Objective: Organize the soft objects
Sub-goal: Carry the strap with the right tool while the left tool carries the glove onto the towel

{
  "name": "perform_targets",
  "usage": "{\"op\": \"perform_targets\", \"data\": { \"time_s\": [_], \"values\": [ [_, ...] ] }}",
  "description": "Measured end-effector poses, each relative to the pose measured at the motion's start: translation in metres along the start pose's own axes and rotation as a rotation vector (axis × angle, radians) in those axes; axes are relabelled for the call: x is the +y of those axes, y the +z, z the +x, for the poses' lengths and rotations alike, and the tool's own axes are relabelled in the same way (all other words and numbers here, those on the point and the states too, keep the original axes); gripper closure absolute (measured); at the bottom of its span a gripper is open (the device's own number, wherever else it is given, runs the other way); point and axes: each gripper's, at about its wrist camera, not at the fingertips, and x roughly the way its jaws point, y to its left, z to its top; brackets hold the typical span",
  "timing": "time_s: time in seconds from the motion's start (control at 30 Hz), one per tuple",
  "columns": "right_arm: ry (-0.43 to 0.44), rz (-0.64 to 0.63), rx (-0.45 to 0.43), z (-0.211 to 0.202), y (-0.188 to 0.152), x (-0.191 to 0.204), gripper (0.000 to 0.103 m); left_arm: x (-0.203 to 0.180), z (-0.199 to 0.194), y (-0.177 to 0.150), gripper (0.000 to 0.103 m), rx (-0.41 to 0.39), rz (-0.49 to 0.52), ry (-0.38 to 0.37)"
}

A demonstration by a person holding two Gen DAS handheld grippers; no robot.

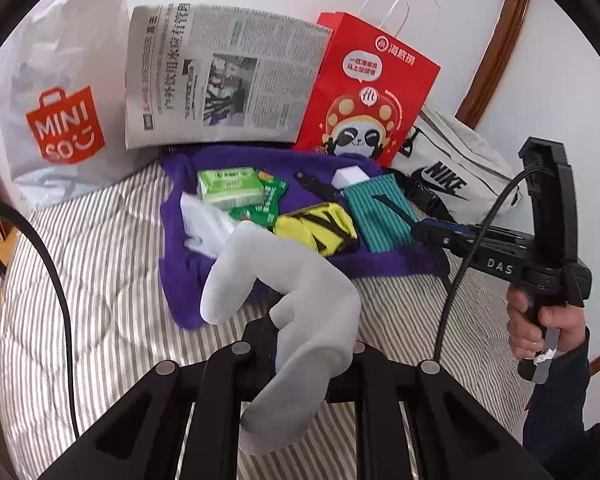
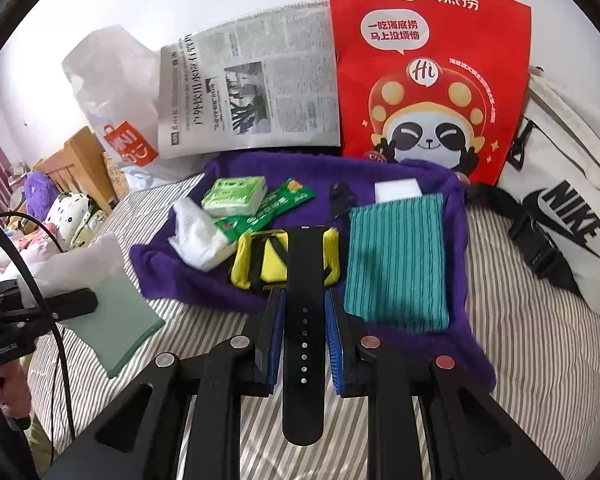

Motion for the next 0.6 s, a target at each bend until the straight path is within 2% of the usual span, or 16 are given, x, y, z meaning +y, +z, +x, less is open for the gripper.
{"op": "perform_targets", "data": {
  "time_s": [0.47, 0.6],
  "values": [
    [-0.039, 0.038, 0.01, 0.044, 0.04, -0.033, 0.083, 0.015, 0.03, 0.047, 0.089, -0.032, -0.017, 0.002],
    [-0.044, 0.011, -0.004, 0.057, 0.047, -0.032, 0.083, 0.018, 0.04, 0.054, 0.089, -0.04, -0.023, 0.0]
  ]
}}
